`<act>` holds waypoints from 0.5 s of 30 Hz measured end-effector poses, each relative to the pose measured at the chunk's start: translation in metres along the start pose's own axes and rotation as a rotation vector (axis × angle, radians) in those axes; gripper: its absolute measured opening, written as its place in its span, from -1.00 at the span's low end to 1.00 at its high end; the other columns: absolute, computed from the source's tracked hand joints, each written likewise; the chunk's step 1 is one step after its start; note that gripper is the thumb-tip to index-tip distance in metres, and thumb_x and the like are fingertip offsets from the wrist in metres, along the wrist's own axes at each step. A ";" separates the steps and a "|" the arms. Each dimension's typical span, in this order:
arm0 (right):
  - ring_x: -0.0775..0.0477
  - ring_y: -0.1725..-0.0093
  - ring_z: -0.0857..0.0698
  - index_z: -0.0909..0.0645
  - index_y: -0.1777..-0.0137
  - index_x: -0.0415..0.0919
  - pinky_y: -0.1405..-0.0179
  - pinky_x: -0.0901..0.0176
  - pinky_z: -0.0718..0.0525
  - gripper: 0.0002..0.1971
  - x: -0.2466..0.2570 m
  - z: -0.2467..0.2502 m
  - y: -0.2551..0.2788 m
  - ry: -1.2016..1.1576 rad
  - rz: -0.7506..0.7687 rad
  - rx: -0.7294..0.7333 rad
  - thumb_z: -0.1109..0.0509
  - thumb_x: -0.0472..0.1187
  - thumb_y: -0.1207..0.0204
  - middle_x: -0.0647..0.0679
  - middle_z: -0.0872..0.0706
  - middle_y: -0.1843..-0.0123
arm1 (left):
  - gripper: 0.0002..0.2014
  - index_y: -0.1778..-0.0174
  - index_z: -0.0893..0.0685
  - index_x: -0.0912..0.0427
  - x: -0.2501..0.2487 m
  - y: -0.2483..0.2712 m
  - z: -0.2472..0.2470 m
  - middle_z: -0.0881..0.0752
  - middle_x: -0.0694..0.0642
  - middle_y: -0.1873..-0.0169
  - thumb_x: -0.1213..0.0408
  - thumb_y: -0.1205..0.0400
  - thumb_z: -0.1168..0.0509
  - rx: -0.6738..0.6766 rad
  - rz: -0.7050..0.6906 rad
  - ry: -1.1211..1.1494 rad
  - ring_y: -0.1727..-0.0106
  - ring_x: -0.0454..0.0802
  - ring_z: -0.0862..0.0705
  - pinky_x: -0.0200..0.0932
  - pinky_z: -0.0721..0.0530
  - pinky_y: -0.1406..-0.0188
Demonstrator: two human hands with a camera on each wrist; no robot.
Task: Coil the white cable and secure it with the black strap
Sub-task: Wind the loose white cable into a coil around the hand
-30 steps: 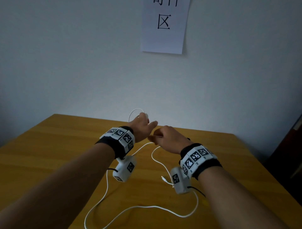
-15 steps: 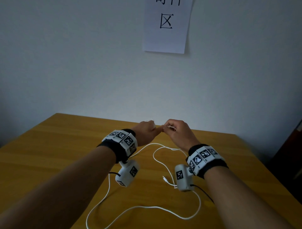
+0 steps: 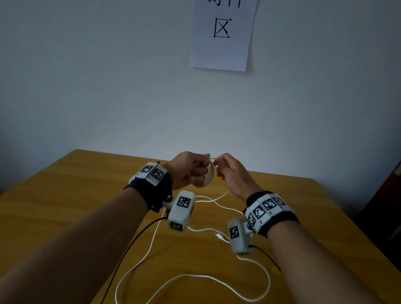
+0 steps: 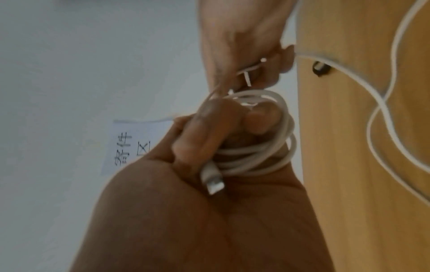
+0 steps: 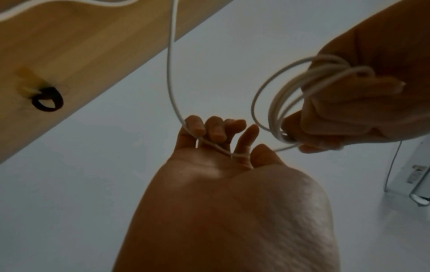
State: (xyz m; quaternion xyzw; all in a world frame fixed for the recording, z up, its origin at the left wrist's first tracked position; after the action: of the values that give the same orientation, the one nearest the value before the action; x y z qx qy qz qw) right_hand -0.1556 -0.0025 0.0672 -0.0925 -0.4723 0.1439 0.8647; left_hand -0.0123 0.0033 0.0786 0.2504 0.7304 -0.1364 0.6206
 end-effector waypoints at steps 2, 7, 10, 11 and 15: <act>-0.05 0.21 -0.55 -0.58 0.07 0.03 0.10 -0.03 -0.55 -0.70 -0.003 -0.003 -0.001 -0.017 -0.034 -0.023 -0.08 -0.06 -0.85 -0.01 -0.64 0.22 | -0.66 0.32 -0.38 0.14 -0.004 0.000 0.000 -0.32 -0.03 0.68 0.16 -0.78 -0.02 0.037 -0.030 0.138 0.70 -0.06 -0.31 -0.21 -0.32 0.56; 0.04 0.28 -0.60 -0.53 0.03 -0.20 0.07 -0.07 -0.59 -0.84 -0.008 -0.018 -0.004 0.137 -0.066 0.092 -0.15 -0.25 -0.77 0.04 -0.63 0.27 | -0.65 0.28 -0.45 0.15 -0.016 -0.001 -0.012 -0.83 0.18 0.28 0.16 -0.79 0.03 0.147 -0.125 0.373 0.30 0.13 -0.81 -0.15 -0.73 0.31; 0.21 0.40 -0.55 -0.49 0.20 -0.17 0.11 -0.02 -0.62 -0.77 0.001 -0.027 -0.002 0.265 -0.044 0.201 -0.20 -0.43 -0.65 0.10 -0.58 0.38 | -0.63 0.26 -0.43 0.19 -0.023 -0.002 -0.024 -0.74 0.38 -0.24 0.19 -0.81 0.10 0.248 -0.237 0.422 -0.24 0.27 -0.75 -0.01 -0.70 -0.14; 0.15 0.46 -0.57 -0.49 0.24 -0.17 0.19 -0.03 -0.65 -0.77 0.006 -0.028 0.000 0.233 -0.039 0.223 -0.21 -0.41 -0.63 0.05 -0.60 0.45 | -0.63 0.25 -0.43 0.20 -0.025 -0.002 -0.027 -0.65 0.42 -0.34 0.21 -0.81 0.11 0.260 -0.262 0.438 -0.35 0.31 -0.68 0.04 -0.64 -0.31; -0.12 0.43 -0.70 -0.49 -0.13 -0.26 0.51 0.19 -0.70 -0.91 0.018 -0.036 0.009 0.017 -0.092 0.289 -0.24 -0.39 -0.70 -0.31 -0.76 0.30 | -0.66 0.28 -0.39 0.14 -0.029 -0.006 -0.024 -0.60 0.41 -0.42 0.23 -0.80 0.10 0.144 -0.320 0.455 -0.49 0.25 -0.57 0.10 -0.28 -0.64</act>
State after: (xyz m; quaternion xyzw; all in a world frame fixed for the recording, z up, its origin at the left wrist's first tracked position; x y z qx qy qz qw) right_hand -0.1174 0.0113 0.0590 0.0533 -0.4432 0.1697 0.8786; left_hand -0.0324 0.0045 0.1106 0.1996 0.8696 -0.2246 0.3918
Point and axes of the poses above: each hand's wrist, its own y-axis away from the middle knuckle, its own z-axis out of the back of the hand, x = y × z, the point moved 5 cm from there along -y, towards the middle knuckle
